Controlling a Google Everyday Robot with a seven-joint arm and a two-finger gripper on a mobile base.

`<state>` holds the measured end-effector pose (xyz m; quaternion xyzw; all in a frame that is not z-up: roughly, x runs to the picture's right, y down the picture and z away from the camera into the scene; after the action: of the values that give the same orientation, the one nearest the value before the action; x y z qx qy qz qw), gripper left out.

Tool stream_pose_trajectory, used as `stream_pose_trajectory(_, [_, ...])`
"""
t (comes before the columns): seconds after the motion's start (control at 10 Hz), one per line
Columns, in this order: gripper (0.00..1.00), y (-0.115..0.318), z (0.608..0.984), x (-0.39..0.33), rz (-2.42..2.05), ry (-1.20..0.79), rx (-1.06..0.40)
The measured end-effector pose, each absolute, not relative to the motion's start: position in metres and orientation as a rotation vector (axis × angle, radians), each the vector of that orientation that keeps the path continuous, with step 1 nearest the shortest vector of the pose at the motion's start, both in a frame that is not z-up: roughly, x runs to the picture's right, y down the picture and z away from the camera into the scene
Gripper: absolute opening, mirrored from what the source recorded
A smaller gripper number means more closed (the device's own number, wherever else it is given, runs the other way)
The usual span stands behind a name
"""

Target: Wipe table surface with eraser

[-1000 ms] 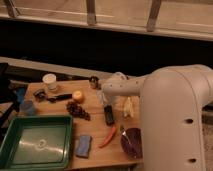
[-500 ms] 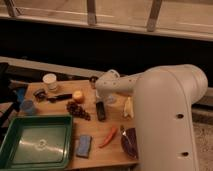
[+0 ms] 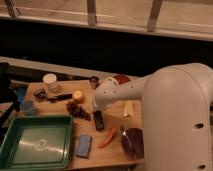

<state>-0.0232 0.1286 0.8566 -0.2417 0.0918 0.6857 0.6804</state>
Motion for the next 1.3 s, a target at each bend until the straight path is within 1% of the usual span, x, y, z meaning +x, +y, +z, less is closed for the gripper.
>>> stream_pose_trajectory(0.3, [0.0,0.121,0.865,-0.002,1.576,0.243,-0.498])
stream_pose_trajectory(0.4, [0.0,0.113,0.872,0.008,1.588,0.248,-0.481])
stream_pose_trajectory(0.6, [0.0,0.082,0.895,0.021,1.61,0.24,-0.446])
stream_pose_trajectory(0.8, [0.0,0.067,0.905,0.026,1.618,0.224,-0.441])
stream_pose_trajectory(1.0, [0.0,0.058,0.904,0.017,1.617,0.17,-0.472])
stream_pose_trajectory(1.3, [0.0,0.076,0.883,-0.005,1.636,0.06,-0.586])
